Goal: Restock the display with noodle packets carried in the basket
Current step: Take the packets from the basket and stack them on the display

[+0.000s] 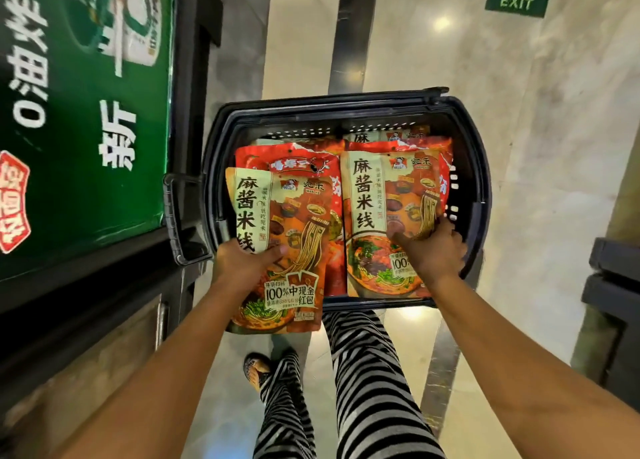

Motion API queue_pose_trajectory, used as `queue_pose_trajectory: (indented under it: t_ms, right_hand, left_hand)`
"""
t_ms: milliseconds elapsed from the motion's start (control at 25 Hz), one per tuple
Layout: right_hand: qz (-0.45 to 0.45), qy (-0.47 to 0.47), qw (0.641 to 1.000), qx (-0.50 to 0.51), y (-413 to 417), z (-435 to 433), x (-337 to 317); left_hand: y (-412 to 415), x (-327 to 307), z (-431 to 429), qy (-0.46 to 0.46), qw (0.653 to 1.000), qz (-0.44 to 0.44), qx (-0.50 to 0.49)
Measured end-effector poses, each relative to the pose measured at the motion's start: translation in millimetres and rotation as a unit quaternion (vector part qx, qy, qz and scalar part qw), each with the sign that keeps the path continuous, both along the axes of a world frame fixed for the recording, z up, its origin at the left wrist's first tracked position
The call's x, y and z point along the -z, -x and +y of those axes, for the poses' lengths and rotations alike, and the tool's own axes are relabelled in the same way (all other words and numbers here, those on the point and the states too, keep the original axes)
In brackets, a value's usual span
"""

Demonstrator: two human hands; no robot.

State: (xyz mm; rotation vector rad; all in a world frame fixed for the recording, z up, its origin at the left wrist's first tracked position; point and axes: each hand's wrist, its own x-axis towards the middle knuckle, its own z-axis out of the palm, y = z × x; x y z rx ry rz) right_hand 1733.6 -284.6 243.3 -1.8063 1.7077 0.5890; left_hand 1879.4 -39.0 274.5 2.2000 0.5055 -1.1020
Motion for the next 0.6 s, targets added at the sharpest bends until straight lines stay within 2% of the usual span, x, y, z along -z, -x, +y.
queue_pose_trajectory:
  t_ms: [80, 160, 240, 480, 600]
  right_hand:
    - [-0.020, -0.004, 1.000, 0.021, -2, -2, 0]
    - [-0.101, -0.049, 0.990, 0.087, -2, -3, 0]
    - [-0.144, -0.093, 0.975, 0.141, -4, -2, -5]
    - [-0.213, -0.148, 0.954, 0.152, -15, 18, -69]
    - [-0.233, -0.188, 0.947, 0.115, -15, 40, -118]
  left_hand:
    - [6, 1, 11, 0.013, 1.000, 0.009, -0.014]
    - [9, -3, 19, 0.022, 0.999, 0.006, -0.043]
    - [10, -14, 25, 0.047, 0.996, 0.002, -0.080]
    - [12, -81, 51, 0.087, 0.980, 0.010, -0.178]
    - [21, -126, 83, 0.109, 0.978, -0.002, -0.176]
